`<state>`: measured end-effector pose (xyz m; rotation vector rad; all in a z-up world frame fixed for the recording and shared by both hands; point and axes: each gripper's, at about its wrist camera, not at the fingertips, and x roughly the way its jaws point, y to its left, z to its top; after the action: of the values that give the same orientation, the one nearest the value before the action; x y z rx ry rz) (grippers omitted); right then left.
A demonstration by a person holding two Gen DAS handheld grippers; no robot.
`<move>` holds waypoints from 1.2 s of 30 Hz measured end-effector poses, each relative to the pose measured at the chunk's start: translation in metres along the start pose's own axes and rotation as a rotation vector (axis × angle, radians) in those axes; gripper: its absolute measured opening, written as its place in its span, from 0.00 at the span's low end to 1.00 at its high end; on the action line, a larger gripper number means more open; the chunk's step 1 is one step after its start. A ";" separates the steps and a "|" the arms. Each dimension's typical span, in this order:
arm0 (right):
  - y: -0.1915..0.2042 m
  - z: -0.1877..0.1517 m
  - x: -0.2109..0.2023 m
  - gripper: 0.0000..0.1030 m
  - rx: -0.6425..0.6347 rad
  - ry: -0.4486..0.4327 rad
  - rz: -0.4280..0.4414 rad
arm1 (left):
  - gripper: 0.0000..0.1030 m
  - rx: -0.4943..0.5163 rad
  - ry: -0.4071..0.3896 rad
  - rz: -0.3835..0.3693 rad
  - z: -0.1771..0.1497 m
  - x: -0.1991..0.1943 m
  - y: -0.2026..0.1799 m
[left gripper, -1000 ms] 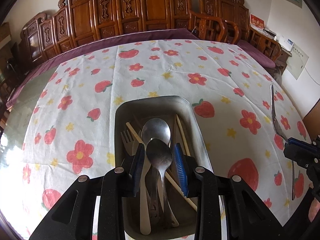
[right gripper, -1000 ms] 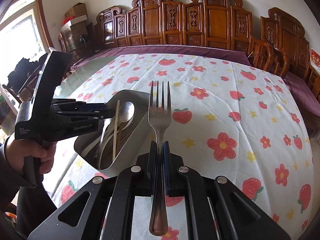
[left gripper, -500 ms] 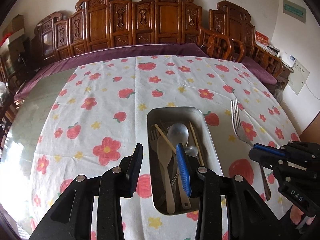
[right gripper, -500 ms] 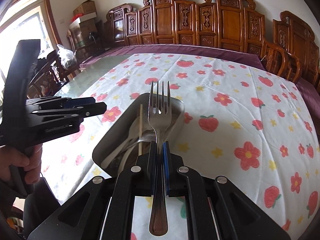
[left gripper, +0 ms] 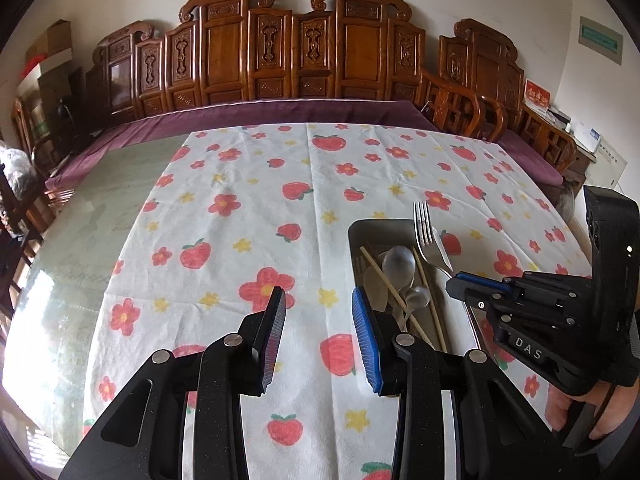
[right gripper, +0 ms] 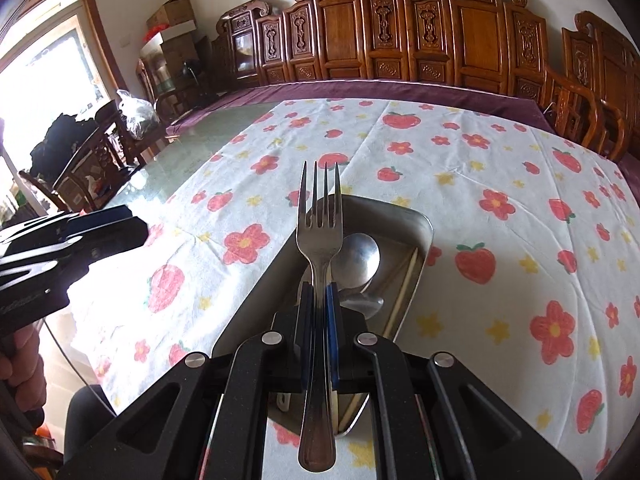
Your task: Organize utensils
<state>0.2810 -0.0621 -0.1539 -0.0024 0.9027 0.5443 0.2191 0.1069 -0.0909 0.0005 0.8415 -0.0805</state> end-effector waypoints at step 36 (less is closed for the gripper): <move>-0.014 -0.039 -0.179 0.57 -0.013 -0.305 -0.158 | 0.91 -0.016 -0.200 0.001 -0.001 -0.106 -0.056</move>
<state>0.1696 -0.1633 -0.0478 -0.0018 0.5951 0.3899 0.1437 0.0590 -0.0106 -0.0224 0.6426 -0.0718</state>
